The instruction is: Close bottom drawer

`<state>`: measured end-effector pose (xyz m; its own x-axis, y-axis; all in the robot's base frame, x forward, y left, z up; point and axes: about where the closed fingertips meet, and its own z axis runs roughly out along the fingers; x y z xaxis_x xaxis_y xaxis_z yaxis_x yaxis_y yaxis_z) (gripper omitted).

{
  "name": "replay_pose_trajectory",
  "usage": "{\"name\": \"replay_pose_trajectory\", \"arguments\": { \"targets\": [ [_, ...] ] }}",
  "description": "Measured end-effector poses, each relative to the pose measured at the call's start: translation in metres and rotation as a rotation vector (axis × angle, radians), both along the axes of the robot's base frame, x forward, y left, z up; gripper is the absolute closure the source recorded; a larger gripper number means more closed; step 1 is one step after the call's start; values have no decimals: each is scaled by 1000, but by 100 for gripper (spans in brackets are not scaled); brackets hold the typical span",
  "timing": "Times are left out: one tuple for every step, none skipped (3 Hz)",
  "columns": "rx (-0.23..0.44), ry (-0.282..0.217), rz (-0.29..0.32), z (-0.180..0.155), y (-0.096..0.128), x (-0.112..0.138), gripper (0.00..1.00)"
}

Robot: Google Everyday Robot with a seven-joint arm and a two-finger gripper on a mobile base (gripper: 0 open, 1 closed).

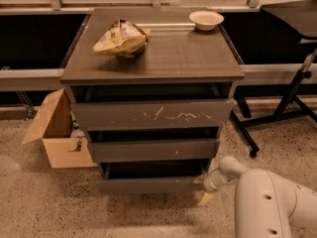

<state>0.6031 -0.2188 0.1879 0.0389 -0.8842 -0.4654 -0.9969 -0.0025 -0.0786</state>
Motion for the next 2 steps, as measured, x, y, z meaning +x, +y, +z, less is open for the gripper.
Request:
{"name": "replay_pose_trajectory", "arguments": {
  "targets": [
    [13,-12,-12,1,-5,7,0],
    [48,-19,-9,13,-14,7,0]
  ]
}}
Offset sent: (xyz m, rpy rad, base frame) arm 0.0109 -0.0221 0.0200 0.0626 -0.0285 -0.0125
